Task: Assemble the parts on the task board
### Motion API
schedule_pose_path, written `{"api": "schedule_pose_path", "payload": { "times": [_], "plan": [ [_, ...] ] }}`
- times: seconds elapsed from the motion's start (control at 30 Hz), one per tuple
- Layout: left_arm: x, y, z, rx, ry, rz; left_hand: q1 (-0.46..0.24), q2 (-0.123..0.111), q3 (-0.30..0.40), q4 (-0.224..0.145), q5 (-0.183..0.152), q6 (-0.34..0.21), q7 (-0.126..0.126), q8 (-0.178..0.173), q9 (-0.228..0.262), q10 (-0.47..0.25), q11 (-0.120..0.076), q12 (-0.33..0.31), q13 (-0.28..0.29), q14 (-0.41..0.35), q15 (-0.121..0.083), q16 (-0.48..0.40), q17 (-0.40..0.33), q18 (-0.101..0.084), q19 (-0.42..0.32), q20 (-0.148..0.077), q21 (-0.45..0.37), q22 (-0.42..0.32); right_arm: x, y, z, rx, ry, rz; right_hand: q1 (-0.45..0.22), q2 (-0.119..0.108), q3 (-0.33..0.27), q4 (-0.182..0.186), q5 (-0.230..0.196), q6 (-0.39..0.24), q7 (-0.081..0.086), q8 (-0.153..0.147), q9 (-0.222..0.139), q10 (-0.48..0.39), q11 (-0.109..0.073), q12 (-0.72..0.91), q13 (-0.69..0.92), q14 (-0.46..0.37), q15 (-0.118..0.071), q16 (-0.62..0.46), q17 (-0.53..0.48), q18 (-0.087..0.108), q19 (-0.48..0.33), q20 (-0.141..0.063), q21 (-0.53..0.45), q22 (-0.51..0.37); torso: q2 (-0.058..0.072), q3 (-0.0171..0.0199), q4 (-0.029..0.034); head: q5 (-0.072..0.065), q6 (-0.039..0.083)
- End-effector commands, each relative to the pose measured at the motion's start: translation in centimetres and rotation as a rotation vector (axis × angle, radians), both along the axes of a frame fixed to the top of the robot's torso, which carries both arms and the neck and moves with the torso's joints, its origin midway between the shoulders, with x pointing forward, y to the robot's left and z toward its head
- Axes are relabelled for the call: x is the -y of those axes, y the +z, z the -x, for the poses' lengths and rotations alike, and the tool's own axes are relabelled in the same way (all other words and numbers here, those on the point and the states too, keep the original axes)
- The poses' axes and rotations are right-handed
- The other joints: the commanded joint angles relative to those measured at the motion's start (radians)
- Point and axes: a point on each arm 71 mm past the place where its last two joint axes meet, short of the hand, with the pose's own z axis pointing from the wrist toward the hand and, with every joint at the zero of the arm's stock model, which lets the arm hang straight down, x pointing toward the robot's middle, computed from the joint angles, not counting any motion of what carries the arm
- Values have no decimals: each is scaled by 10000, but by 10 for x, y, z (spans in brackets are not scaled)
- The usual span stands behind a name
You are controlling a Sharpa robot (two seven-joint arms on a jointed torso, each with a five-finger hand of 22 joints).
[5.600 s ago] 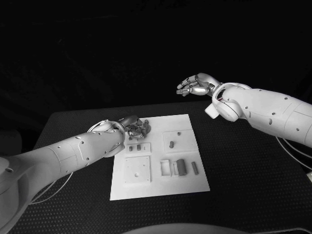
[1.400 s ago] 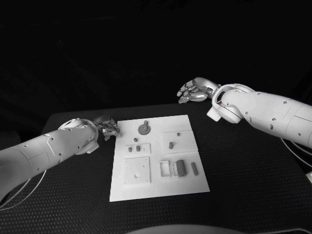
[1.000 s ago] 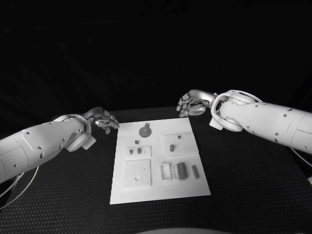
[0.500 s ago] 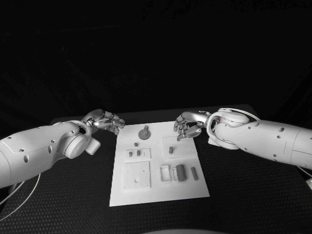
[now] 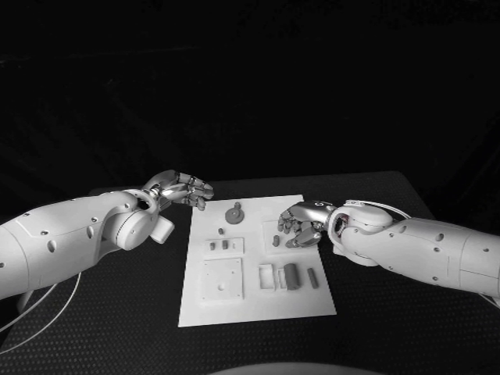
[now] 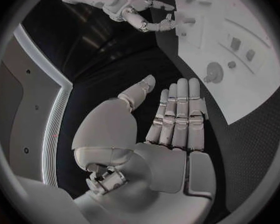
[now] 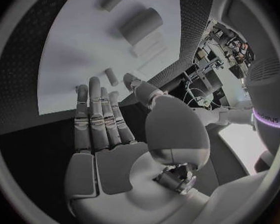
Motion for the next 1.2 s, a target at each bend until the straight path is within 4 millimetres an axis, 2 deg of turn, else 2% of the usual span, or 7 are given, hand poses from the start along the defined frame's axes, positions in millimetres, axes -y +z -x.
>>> {"api": "schedule_pose_path", "payload": {
  "times": [0.03,0.4,0.57,0.67,0.83,0.97,1.2],
  "plan": [
    [2,2,-1,129,-52,330,-112,-4,-60,3,-1,-73,12,-37,-1,-131,58,-68,-55,-41,87,-111,32,-43,-77,42,-94,-20,-4,-1,0,546,117,154,-12,-119,2,80,5,-63,10,-46,-16,-73,15,-51,-11,29,27,-71,17,205,73,13,-46,17,-119,-39,27,61,-45],
    [2,2,0,64,-10,396,-152,13,-120,9,-2,-78,32,-30,6,-165,90,-31,-109,-120,152,-268,100,-35,-165,106,-198,-40,1,-4,-10,665,-230,385,35,-114,42,137,9,-75,22,-41,-22,-102,30,-111,-4,28,40,-112,61,205,74,13,-75,41,-135,-52,43,95,-45],
    [3,2,0,76,0,394,-142,31,-124,12,1,-49,64,-14,14,-139,78,-6,-113,-92,154,-280,136,-18,-144,110,-201,-33,8,-6,-20,804,-561,522,349,237,132,-160,13,-20,47,9,-17,-23,13,-154,28,88,20,-167,178,205,122,-3,-126,100,-112,-49,54,107,-52],
    [2,3,0,103,24,392,-140,32,-127,15,1,-37,66,-7,16,-126,72,5,-114,-80,153,-285,151,-13,-136,112,-203,-29,10,-6,-26,954,-729,596,398,315,182,-192,13,36,36,42,-9,11,-1,-159,38,152,4,-160,219,205,182,-11,-121,121,-104,-43,50,133,-74],
    [3,3,1,119,-6,418,-142,31,-134,20,1,-23,64,1,20,-104,62,22,-114,-64,151,-291,173,-6,-123,113,-203,-24,10,-8,-34,1137,-886,784,388,365,195,-192,9,104,16,79,1,58,-20,-157,51,225,-16,-150,266,205,260,-25,-110,146,-95,-30,50,162,-118],
    [3,3,2,115,-32,435,-142,35,-136,26,2,-13,61,7,21,-94,57,30,-115,-55,149,-295,187,-3,-115,114,-204,-20,9,-8,-39,1320,-1036,903,336,467,207,-162,8,164,-8,107,5,167,-60,-128,79,315,-55,-136,323,205,356,-50,-98,174,-45,-25,89,163,-136],
    [3,4,3,89,-85,459,-160,45,-145,47,1,5,54,16,25,-79,50,44,-118,-44,149,-308,213,1,-104,116,-208,-15,14,-9,-47,1497,-1420,1233,120,860,238,-52,9,420,28,210,18,464,-170,-53,154,517,-171,-94,483,205,582,-127,-95,243,11,-31,140,117,-133]
  ]
}}
